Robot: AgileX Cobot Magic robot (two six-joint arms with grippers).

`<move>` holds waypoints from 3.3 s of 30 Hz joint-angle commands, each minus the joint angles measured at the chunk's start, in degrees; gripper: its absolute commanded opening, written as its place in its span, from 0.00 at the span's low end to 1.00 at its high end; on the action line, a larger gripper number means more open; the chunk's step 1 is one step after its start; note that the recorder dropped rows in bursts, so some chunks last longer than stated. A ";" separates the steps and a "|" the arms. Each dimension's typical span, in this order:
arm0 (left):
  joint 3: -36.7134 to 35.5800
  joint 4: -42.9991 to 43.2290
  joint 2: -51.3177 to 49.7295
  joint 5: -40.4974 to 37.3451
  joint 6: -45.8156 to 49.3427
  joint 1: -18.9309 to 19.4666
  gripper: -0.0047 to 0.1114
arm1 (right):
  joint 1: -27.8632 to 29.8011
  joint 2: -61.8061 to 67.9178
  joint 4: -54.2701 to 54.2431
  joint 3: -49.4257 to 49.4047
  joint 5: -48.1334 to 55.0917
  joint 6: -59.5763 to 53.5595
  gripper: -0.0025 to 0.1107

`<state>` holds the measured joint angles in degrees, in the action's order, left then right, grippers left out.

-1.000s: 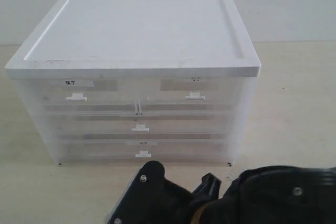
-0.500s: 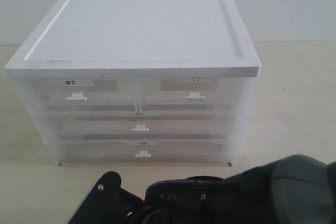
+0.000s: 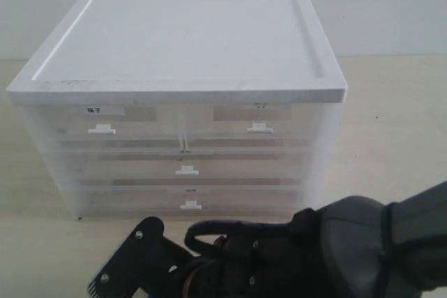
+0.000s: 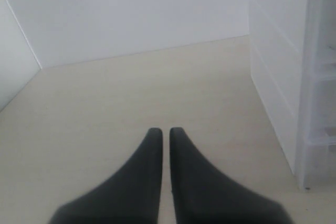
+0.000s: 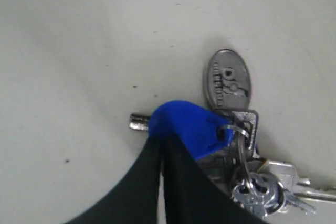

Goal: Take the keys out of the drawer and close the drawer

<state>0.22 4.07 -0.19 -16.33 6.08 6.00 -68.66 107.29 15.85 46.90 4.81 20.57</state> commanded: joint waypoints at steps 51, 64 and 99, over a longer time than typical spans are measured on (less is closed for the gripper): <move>-0.22 -0.22 0.19 0.07 0.04 0.22 0.08 | 14.43 -1.39 1.61 2.50 5.68 -2.49 0.02; -0.22 -0.22 0.19 0.07 0.04 0.22 0.08 | 18.10 -0.95 1.35 2.50 -0.47 -2.49 0.02; -0.22 -0.22 0.19 0.07 0.04 0.22 0.08 | 2.18 -81.17 3.83 2.30 31.87 -5.64 0.02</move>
<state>0.22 4.07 -0.19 -16.33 6.08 6.00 -66.28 31.86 19.31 49.61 35.93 15.00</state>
